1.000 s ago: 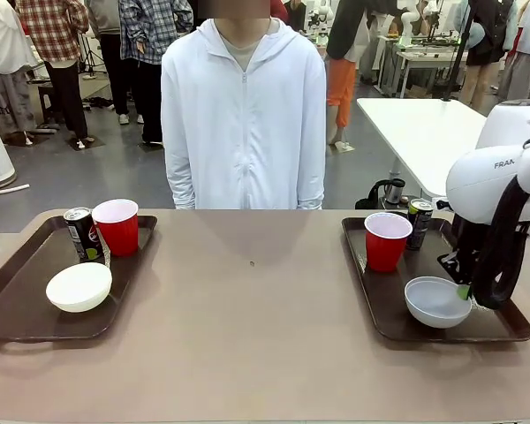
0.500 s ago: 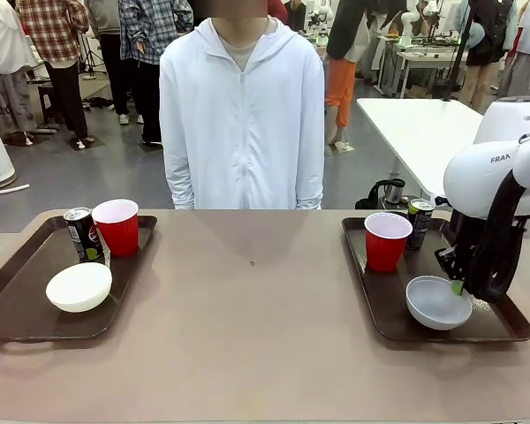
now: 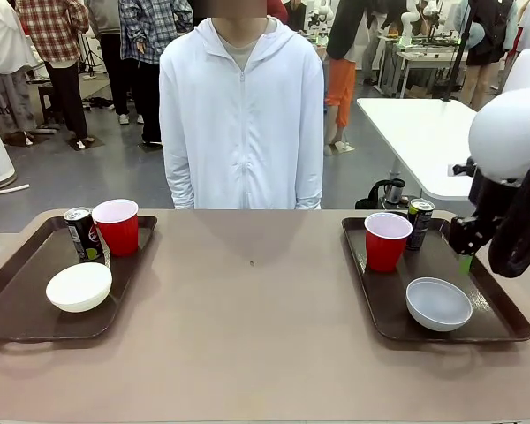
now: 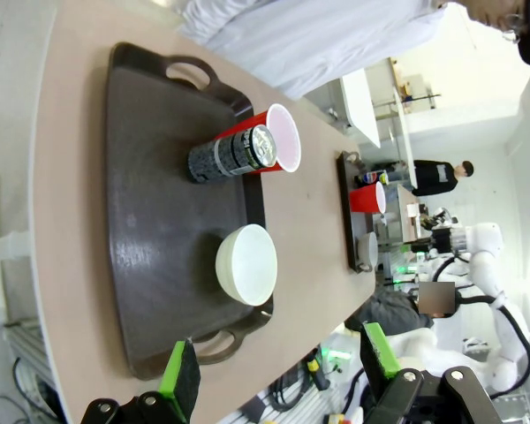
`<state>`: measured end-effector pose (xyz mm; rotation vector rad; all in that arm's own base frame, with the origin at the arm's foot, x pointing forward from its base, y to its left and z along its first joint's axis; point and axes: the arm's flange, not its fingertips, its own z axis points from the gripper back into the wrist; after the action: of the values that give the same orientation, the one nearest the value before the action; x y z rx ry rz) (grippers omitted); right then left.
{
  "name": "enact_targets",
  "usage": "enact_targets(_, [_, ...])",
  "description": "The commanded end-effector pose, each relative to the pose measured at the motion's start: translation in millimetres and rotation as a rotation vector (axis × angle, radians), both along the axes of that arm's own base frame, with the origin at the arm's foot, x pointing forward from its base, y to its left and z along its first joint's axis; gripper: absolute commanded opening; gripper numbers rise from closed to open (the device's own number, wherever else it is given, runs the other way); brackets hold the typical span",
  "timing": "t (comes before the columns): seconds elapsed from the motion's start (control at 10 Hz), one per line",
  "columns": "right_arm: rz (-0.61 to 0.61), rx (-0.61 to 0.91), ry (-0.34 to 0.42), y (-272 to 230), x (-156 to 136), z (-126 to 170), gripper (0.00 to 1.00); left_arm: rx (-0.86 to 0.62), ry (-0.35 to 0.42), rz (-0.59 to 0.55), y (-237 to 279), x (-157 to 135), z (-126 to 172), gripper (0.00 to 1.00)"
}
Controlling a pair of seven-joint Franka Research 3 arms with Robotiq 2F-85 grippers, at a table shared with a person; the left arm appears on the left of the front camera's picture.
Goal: Prepare tableware on both trays.
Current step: Pick up a Picnic Bowl from the table and place it on a Handle tray.
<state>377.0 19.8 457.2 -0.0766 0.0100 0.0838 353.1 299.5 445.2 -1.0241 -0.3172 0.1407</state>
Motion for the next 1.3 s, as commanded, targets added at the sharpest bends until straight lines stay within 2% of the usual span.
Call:
enact_targets(0.0, [-0.001,0.036,-0.002,3,-17,25,0.75,-0.013,-0.026,-0.002,2,-2,1,0.96])
enact_targets(0.2, [0.017,0.044,-0.026,3,-26,40,0.95,-0.013,-0.026,-0.002,2,-2,1,0.96])
enact_targets(0.3, [-0.006,0.007,-0.014,0,-18,30,0.95,-0.013,-0.026,-0.002,2,-2,1,0.96])
enact_targets(1.2, [-0.006,0.007,-0.014,0,-18,30,0.95,-0.013,-0.026,-0.002,2,-2,1,0.96])
